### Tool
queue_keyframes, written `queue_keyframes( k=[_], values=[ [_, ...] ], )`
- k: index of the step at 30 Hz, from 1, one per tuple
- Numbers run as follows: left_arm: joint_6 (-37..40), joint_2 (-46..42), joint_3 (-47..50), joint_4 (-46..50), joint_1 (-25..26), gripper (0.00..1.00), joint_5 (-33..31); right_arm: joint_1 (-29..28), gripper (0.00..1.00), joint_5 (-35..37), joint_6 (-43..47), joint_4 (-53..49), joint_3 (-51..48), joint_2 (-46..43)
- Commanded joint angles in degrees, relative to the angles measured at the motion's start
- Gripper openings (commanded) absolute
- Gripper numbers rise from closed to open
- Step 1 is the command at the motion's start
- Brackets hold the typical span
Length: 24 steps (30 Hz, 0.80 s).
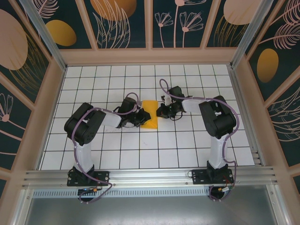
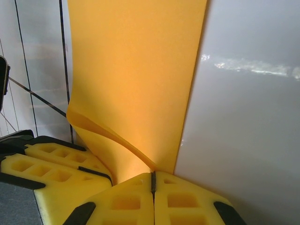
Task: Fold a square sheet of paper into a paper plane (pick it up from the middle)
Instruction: Fold the triangle a second time at the center of the table.
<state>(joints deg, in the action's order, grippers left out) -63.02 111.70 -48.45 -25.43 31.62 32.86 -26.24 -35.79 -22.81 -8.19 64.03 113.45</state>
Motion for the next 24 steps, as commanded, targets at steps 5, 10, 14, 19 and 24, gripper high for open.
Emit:
queue_keyframes(
  k=[5,10,14,19,24],
  values=[
    [1.1,1.4,0.3,2.9,0.2,0.12,-1.3,-0.1,0.07,1.4,1.3,-1.9,1.5,1.6],
    [1.0,1.3,0.2,4.6,0.3,0.12,-2.3,-0.2,0.1,2.2,1.2,-2.6,1.8,1.1],
    [0.5,1.2,0.2,6.3,0.4,0.13,-3.6,-0.1,0.15,3.2,0.8,-3.3,2.6,-1.0],
    [-0.4,0.0,0.2,8.7,0.4,0.13,-6.5,-0.1,0.19,5.3,0.1,-3.6,2.7,-4.4],
    [-1.7,0.0,-0.2,9.8,1.0,0.13,-8.1,-0.2,0.21,4.8,0.1,-3.2,1.7,-5.8]
  ],
)
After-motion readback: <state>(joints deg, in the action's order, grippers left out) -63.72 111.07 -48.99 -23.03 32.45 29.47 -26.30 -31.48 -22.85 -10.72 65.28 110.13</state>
